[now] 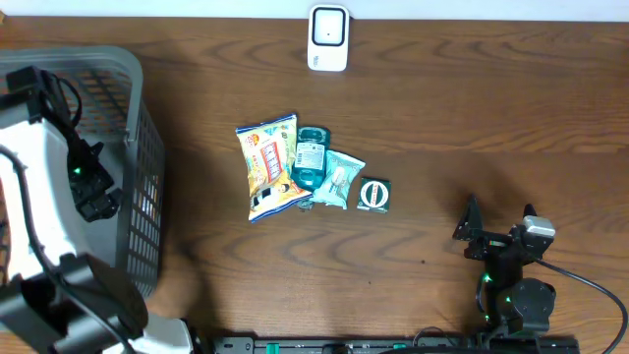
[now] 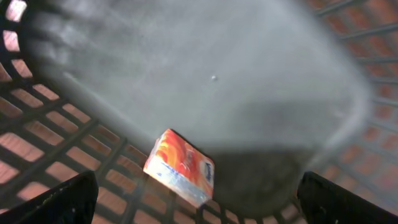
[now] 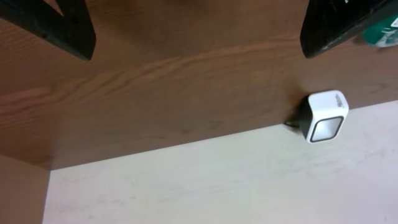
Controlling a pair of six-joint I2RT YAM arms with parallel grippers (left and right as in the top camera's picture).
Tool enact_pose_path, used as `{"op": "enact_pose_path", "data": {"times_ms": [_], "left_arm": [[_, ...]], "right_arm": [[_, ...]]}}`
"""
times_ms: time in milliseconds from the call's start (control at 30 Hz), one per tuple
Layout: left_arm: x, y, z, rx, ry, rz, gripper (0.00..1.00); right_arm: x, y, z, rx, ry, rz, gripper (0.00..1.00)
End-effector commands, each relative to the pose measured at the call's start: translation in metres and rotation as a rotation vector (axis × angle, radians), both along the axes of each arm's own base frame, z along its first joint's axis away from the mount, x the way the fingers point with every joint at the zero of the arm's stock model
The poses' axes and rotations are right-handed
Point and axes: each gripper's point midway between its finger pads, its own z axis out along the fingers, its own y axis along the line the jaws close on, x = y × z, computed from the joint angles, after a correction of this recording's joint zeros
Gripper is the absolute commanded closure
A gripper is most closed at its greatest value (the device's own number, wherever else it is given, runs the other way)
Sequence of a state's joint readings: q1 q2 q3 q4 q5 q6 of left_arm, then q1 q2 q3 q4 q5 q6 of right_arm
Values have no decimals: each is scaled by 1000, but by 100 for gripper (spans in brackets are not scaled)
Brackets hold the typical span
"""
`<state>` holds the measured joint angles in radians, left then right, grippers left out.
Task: Scan the item barcode
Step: 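Reach the left gripper into the basket and grasp the small orange box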
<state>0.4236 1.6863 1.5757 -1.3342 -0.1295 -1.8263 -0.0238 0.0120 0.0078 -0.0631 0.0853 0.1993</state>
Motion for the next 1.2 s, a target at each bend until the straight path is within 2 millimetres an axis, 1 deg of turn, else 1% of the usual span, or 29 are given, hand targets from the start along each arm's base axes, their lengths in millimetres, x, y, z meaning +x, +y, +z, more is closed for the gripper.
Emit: {"op": "enact_pose_path", "data": {"times_ms": [0, 100, 167, 233, 333, 467, 633, 733, 867, 1167], "left_arm": [[8, 0, -24, -45, 62, -109, 2], [27, 8, -36, -42, 70, -383, 2], [36, 9, -42, -51, 72, -549, 2], [39, 10, -45, -54, 90, -670, 2], [39, 9, -47, -60, 112, -784, 2], [37, 4, -48, -87, 111, -800, 2], [35, -4, -56, -146, 105, -786, 2], [34, -16, -69, -228, 95, -731, 2], [36, -25, -85, -302, 95, -718, 2], [31, -30, -120, -402, 171, -737, 2]], "right_arm": [[0, 2, 0, 9, -3, 5, 1], [0, 2, 0, 9, -3, 5, 1], [0, 2, 0, 9, -3, 5, 1], [0, 2, 0, 9, -3, 5, 1], [0, 2, 0, 9, -3, 5, 1], [0, 2, 0, 9, -3, 5, 1], [0, 2, 0, 9, -3, 5, 1], [0, 2, 0, 9, -3, 5, 1], [0, 2, 0, 9, -3, 5, 1], [0, 2, 0, 9, -3, 5, 1]]}}
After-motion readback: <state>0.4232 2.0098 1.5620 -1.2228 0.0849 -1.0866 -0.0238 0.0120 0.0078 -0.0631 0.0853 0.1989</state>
